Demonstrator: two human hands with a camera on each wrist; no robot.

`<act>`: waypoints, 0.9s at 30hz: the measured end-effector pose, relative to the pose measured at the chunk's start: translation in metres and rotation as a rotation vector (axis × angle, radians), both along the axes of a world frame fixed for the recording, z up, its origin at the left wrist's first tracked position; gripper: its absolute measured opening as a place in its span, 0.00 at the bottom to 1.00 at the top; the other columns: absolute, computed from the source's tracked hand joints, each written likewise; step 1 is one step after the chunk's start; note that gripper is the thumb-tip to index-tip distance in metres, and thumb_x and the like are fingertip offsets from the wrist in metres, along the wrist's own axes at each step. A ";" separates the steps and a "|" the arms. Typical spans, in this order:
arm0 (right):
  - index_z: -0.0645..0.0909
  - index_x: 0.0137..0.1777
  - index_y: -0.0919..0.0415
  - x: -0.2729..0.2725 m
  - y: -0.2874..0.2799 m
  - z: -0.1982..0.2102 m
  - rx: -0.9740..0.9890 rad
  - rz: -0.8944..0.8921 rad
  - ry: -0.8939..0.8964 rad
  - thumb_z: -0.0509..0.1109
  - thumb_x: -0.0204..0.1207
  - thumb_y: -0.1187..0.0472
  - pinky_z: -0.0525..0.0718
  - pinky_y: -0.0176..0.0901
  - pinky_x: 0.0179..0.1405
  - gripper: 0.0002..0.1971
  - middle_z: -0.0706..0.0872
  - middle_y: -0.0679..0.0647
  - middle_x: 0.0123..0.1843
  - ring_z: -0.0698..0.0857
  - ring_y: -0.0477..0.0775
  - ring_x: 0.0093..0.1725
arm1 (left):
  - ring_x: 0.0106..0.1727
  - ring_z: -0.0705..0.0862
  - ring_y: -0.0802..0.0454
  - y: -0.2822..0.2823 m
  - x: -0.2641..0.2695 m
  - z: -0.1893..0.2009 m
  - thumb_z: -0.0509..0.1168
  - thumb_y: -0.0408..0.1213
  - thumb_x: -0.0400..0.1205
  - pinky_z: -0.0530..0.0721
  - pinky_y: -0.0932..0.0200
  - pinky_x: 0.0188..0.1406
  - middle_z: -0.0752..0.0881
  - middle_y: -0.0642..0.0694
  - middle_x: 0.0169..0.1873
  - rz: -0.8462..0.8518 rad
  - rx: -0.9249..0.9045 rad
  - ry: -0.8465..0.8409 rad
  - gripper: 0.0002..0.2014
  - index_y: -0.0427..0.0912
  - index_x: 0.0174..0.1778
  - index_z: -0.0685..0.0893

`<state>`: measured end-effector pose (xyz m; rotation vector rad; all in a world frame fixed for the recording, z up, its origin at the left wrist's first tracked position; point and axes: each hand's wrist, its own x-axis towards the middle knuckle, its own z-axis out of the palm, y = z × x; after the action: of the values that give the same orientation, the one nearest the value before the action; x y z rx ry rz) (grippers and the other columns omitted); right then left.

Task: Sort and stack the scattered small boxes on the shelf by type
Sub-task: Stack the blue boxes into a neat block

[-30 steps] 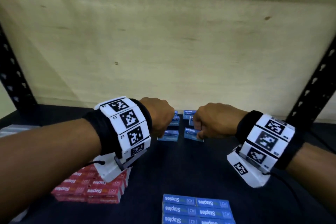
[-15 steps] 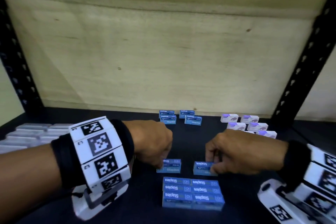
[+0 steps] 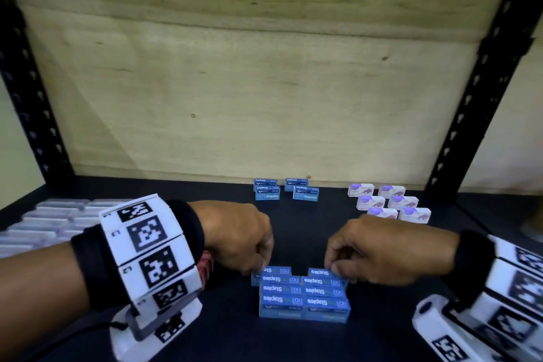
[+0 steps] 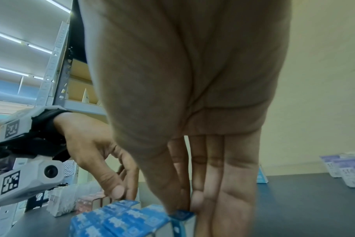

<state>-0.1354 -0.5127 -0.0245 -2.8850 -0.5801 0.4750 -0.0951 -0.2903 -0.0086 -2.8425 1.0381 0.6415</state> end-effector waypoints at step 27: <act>0.86 0.54 0.47 0.120 -0.011 0.020 -0.200 -0.170 -0.225 0.72 0.78 0.50 0.84 0.47 0.51 0.07 0.87 0.45 0.50 0.85 0.51 0.49 | 0.50 0.80 0.50 -0.019 0.098 0.011 0.65 0.56 0.82 0.73 0.56 0.43 0.83 0.53 0.56 0.131 0.134 -0.405 0.15 0.55 0.62 0.81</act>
<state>-0.0153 -0.5240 -0.0049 -3.1688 -0.3283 0.1947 0.0026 -0.3092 0.0019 -2.7694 0.7202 0.1194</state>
